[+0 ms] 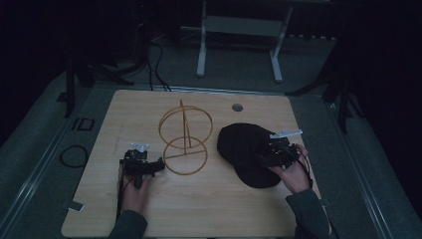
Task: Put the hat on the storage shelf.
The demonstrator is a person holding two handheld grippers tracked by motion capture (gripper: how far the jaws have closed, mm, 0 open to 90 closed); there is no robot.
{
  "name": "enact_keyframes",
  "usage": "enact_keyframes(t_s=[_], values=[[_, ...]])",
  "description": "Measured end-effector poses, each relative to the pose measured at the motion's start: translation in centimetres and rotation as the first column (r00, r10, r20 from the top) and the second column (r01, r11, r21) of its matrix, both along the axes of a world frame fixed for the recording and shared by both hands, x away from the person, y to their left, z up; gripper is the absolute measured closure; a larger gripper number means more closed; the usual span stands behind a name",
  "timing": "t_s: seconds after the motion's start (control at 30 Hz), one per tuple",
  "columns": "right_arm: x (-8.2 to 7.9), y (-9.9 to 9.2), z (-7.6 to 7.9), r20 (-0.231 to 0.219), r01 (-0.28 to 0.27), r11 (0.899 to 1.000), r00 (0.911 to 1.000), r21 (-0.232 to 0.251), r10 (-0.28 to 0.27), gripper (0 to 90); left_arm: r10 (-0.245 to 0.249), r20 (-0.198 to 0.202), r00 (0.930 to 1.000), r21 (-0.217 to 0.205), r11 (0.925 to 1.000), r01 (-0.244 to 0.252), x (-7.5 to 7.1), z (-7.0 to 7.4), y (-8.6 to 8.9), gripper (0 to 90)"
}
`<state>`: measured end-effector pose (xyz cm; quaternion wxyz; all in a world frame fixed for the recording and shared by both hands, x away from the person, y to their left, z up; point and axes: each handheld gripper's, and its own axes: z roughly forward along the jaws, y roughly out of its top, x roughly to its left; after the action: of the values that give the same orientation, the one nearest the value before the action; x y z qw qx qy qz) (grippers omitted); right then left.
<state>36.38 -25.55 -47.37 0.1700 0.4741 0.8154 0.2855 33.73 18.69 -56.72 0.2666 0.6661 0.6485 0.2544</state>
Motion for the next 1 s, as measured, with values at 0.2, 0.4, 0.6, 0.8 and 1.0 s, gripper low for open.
enact_keyframes(t_s=[0.2,0.4,0.6,0.8,1.0], values=[[0.6,0.7,-0.2,-0.02,-0.003,1.0,0.9998,-0.001,0.003,10.6,0.0,0.0,1.0,0.0,1.0,0.0,0.0,0.0,0.0,1.2],[1.5,1.4,-0.9,-0.041,0.029,1.0,0.9987,-0.013,-0.029,10.1,0.0,0.0,1.0,0.0,1.0,0.0,0.0,0.0,0.0,1.2],[2.3,1.8,-1.8,-0.052,0.046,0.998,0.9975,-0.042,-0.048,9.5,0.0,0.0,1.0,0.0,1.0,0.0,0.0,0.0,0.0,1.2],[2.9,1.7,-2.4,-0.109,0.02,0.999,0.9937,-0.032,-0.024,13.8,0.0,0.0,1.0,0.0,1.0,0.0,0.0,0.0,0.0,1.2],[3.0,1.8,-2.6,-0.158,0.019,0.999,0.9871,-0.032,-0.024,42.9,0.0,0.0,1.0,0.0,1.0,0.0,0.0,0.0,0.0,1.2]])
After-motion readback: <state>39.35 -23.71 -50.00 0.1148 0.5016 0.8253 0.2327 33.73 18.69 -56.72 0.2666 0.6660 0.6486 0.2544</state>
